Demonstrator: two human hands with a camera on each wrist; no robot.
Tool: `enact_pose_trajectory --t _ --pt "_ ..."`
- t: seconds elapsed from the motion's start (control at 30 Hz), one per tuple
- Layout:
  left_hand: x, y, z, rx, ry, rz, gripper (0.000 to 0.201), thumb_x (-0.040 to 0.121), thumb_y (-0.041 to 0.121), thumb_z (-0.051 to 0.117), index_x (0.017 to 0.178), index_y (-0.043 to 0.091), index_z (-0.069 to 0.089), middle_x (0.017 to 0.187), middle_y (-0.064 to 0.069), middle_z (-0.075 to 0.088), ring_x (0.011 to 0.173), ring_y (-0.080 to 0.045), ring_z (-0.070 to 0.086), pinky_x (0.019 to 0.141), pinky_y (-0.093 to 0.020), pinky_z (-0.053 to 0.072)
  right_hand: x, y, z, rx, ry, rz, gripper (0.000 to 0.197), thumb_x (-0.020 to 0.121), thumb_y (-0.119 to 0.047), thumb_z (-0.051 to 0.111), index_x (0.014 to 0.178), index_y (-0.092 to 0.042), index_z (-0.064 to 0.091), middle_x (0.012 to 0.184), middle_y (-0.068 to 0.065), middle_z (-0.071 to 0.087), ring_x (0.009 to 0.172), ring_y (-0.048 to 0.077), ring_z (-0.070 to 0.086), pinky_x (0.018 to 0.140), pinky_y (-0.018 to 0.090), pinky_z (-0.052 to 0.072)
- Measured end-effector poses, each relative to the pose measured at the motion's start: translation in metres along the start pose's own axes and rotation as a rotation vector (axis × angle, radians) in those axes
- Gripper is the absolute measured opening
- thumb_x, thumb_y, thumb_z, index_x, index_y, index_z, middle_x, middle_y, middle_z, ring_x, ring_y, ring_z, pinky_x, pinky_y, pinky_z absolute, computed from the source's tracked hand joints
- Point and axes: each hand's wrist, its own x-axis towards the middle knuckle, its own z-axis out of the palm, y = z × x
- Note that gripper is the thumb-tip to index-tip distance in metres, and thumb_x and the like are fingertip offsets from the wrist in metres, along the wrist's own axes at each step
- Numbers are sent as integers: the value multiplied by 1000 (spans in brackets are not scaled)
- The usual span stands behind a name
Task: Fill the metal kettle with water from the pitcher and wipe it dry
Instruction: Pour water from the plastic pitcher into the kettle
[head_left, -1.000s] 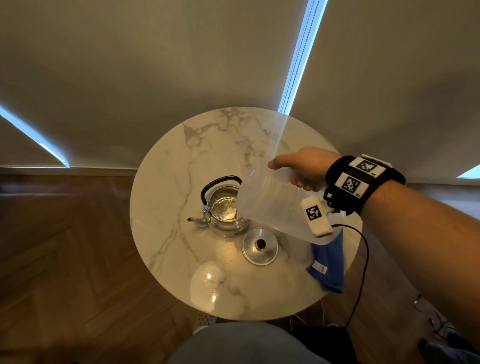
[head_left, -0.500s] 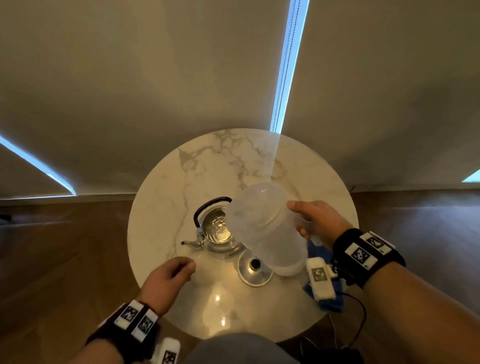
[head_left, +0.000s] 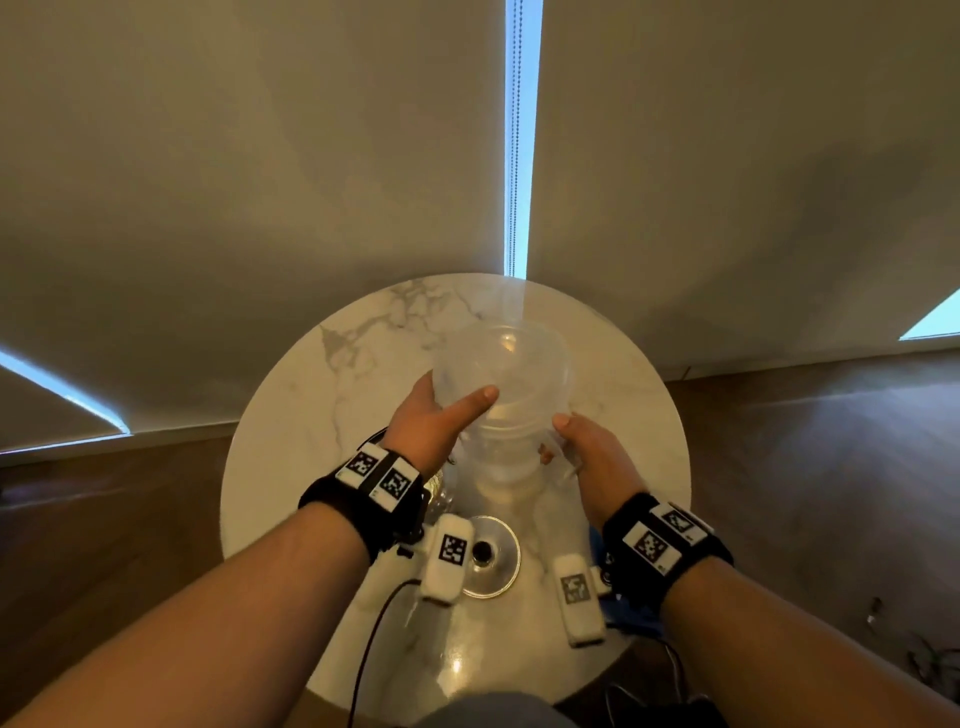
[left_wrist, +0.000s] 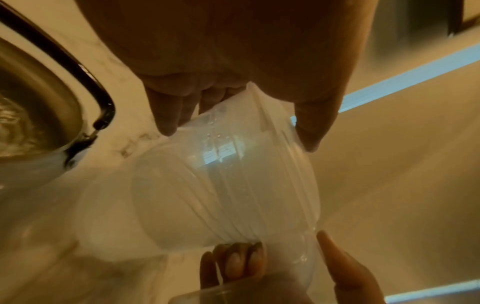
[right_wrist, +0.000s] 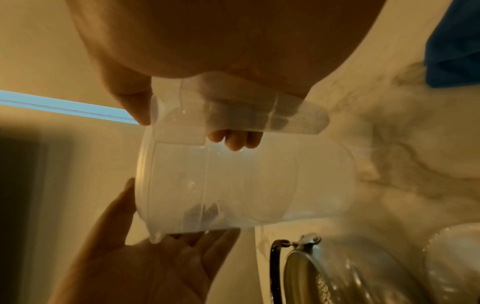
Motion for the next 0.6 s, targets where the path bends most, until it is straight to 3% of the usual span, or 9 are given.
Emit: enact_pose_trajectory --t 0.1,0.2,0.23,0.3,0.43,0.6 --pt "33 -2 4 164 -17 75 68 81 61 77 139 30 59 122 11 74 111 -6 70 94 -31 55 13 4 -1 -32 69 81 63 81 -57 58 100 3 65 105 28 69 104 47 64 101 68 46" --pt "62 -13 8 268 -22 77 80 72 78 73 135 30 62 122 8 75 110 -10 72 100 -43 57 26 9 -2 -79 121 130 57 80 -55 56 94 -1 66 103 25 70 98 38 67 99 67 47" --pt "71 -18 9 293 -22 67 80 71 79 73 134 30 63 121 8 76 110 -11 72 100 -45 57 29 9 -2 -86 130 145 56 80 -55 55 93 -2 66 104 25 70 101 40 67 99 66 47" --pt "82 -24 12 316 -20 45 77 72 75 73 133 30 63 120 7 76 108 -13 72 98 -47 58 36 13 -3 -94 142 168 58 80 -57 55 92 -1 63 106 27 69 106 46 63 101 66 46" --pt "93 -30 14 331 -10 26 87 67 77 76 137 28 60 125 7 74 111 -13 71 101 -46 57 43 22 -8 -167 137 131 58 82 -60 53 92 -4 65 102 23 72 102 43 64 100 64 46" --pt "87 -25 16 323 0 24 90 69 71 75 143 23 55 133 3 70 114 -16 68 101 -42 55 39 13 -9 -224 81 76 63 86 -56 49 93 5 64 95 28 69 97 48 63 96 64 49"
